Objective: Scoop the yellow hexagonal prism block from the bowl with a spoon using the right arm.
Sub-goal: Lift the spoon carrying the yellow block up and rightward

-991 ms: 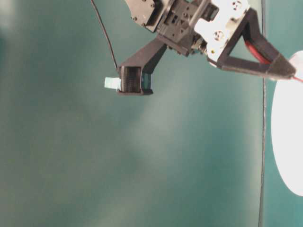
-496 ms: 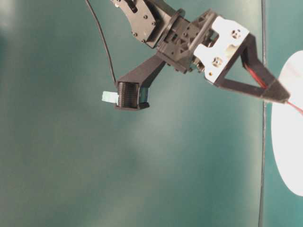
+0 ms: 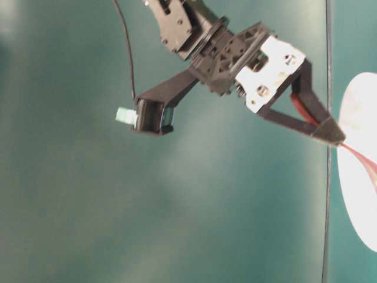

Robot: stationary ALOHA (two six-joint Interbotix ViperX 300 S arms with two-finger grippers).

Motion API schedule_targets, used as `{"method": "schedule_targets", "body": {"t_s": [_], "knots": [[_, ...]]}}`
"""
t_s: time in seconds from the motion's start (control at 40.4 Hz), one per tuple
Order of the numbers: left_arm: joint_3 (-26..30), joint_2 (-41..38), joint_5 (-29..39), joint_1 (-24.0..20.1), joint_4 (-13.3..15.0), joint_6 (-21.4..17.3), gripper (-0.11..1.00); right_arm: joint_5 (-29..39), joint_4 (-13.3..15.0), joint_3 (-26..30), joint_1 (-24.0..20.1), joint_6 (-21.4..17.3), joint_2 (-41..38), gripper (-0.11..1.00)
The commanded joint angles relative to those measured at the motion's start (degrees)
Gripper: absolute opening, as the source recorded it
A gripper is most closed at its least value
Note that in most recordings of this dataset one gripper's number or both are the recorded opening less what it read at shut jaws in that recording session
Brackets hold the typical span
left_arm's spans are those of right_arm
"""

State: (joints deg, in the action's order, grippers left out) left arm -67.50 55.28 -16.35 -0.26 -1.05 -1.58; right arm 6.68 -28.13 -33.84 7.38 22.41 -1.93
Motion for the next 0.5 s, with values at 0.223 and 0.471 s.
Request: {"method": "schedule_targets", "body": {"t_s": [0.223, 0.471], "knots": [[1.67, -0.26, -0.09, -0.09, -0.18, 0.18, -0.01, -11.25, 0.00, -5.27, -2.72, 0.09, 5.62, 0.25], [1.58, -0.09, 2.81, -0.18, -0.18, 0.26, -0.01, -19.69, 0.00, -10.28, -5.45, -0.09, 9.58, 0.25]]}}
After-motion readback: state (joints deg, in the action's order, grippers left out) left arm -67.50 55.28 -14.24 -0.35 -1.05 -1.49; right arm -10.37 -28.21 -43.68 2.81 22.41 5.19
